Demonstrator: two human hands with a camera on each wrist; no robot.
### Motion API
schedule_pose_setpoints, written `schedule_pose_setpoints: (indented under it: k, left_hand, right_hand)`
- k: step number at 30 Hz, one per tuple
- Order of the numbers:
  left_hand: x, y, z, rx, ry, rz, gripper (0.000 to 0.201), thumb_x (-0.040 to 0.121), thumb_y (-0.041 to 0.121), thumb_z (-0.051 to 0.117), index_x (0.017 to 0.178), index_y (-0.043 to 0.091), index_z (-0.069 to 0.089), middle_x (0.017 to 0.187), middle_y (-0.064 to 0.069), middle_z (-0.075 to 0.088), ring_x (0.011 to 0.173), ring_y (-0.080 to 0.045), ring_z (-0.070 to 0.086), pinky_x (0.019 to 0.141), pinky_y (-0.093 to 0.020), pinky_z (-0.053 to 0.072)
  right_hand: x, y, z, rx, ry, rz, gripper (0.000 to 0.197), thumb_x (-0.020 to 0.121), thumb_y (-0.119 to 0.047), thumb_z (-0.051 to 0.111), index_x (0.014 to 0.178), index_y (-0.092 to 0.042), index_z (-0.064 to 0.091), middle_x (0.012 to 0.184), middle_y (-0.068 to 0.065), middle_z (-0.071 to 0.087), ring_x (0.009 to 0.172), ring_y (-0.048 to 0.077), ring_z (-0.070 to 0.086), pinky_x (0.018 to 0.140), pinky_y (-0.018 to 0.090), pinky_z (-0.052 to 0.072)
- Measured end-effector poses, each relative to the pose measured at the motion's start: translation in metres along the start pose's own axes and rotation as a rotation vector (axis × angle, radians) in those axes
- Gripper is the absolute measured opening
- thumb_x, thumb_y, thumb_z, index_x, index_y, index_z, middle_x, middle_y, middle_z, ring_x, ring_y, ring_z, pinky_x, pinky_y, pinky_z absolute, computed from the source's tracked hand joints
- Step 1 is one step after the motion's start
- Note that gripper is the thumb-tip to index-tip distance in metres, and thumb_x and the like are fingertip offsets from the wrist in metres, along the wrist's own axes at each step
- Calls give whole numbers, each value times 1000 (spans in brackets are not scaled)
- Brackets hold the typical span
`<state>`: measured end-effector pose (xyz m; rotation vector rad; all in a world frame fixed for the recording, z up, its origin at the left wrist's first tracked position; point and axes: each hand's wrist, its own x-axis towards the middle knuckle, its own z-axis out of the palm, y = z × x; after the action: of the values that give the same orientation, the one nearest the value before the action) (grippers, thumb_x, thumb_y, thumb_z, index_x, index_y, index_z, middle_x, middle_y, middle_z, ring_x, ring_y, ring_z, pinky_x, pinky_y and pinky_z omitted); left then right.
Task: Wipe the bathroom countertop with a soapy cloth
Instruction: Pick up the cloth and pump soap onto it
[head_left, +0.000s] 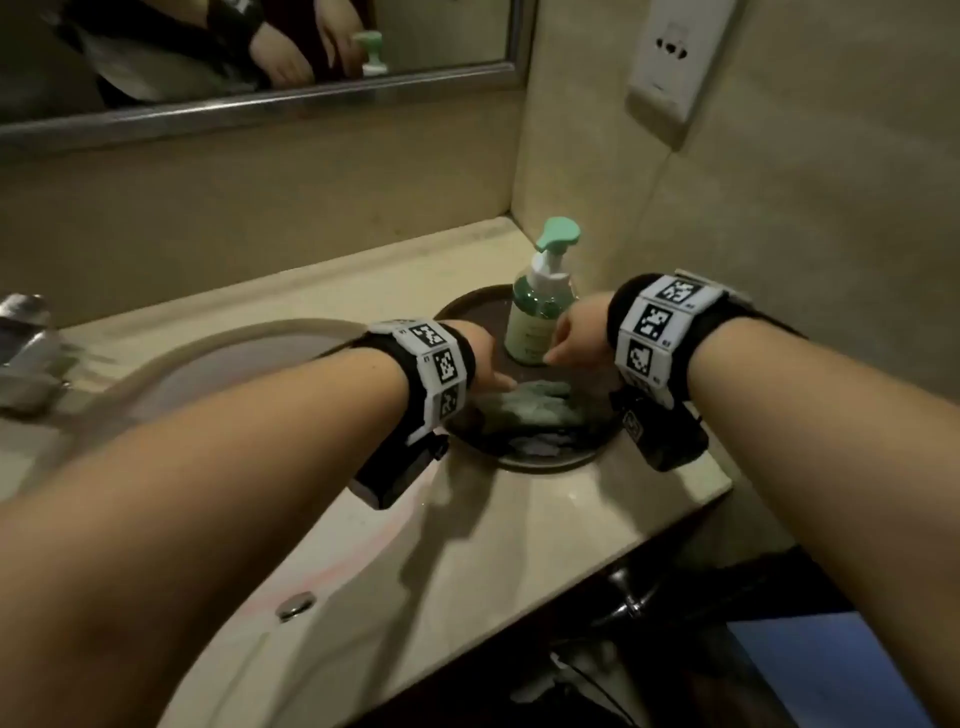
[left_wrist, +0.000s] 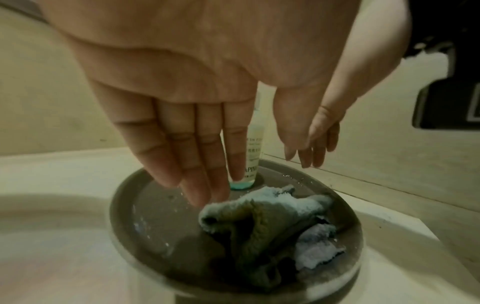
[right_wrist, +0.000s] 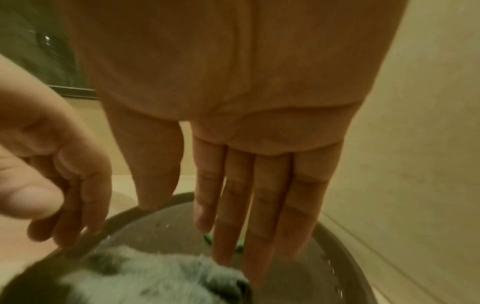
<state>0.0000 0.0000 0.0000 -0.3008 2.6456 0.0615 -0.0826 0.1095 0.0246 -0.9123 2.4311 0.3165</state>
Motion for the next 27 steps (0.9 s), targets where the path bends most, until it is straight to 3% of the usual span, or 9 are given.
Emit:
schedule_pose_setpoints:
  k: [2,5,9,17,19,21,24,25,27]
  left_hand:
    - [8,6,11,-54,-85,-39,57,88,60,46,108,9,63,94,-6,58,89,-24,57,71,-29,40]
    - [16,11,26,-209,-103,-92,48,85,55,56,109,13,61,99,-6,59,96,-25,60,75,-31,44]
    - [20,7,34,-339,-140,-154,65,81,41,70,134,11,47,129,-9,57,117,-27,56,94,-32,46]
    - [24,4,43,-569,-85,-213,65,80,37,72,136,18,45,129,-4,57,119,-22,55,93,-26,43]
    - [29,0,46,-759,-6,-216,49,80,26,73,124,18,53,104,1,61,101,-18,61,84,-24,45]
    - [32,-4,50,-945,54,-191,27,81,7,70,98,20,54,78,6,56,70,-12,56,67,-22,45]
    - [30,-7,48,-1146,57,-80,43,81,-18,58,79,23,43,70,3,47,59,-9,47,60,-19,41]
    - [28,-8,45,-1181,59,-34,46,81,-23,53,80,22,43,70,2,45,58,-7,47,59,-17,41]
    - [25,-10,38,-1215,64,41,50,79,-30,45,81,19,43,70,1,43,51,4,51,55,-9,42]
  right_hand:
    - [6,8,12,-3,-68,8,47,90,-46,53,118,-10,63,117,6,66,107,23,60,98,32,47]
    - [14,11,29,25,-145,-23,45,91,-42,54,124,-13,61,125,7,63,116,23,58,99,30,45]
    - [25,9,30,95,-157,-113,45,87,-39,61,126,-16,60,126,4,62,116,20,57,96,27,44]
    - [44,7,38,40,-154,-192,44,92,-38,54,128,-13,57,127,7,62,117,22,57,99,31,45]
    - [48,10,37,50,-119,-168,54,91,-38,55,136,-10,46,134,9,56,122,25,53,103,34,44]
    - [49,13,37,70,-96,-141,64,89,-39,58,142,-9,36,138,11,50,125,27,51,104,35,43]
    - [48,15,36,118,-113,-179,69,88,-36,61,145,-12,31,144,8,46,126,25,51,106,33,41]
    - [46,15,35,148,-127,-192,67,88,-35,61,145,-13,33,142,7,48,118,24,57,103,30,44]
    - [44,16,32,232,-168,-198,50,88,-34,62,133,-16,49,123,5,64,79,14,65,85,26,49]
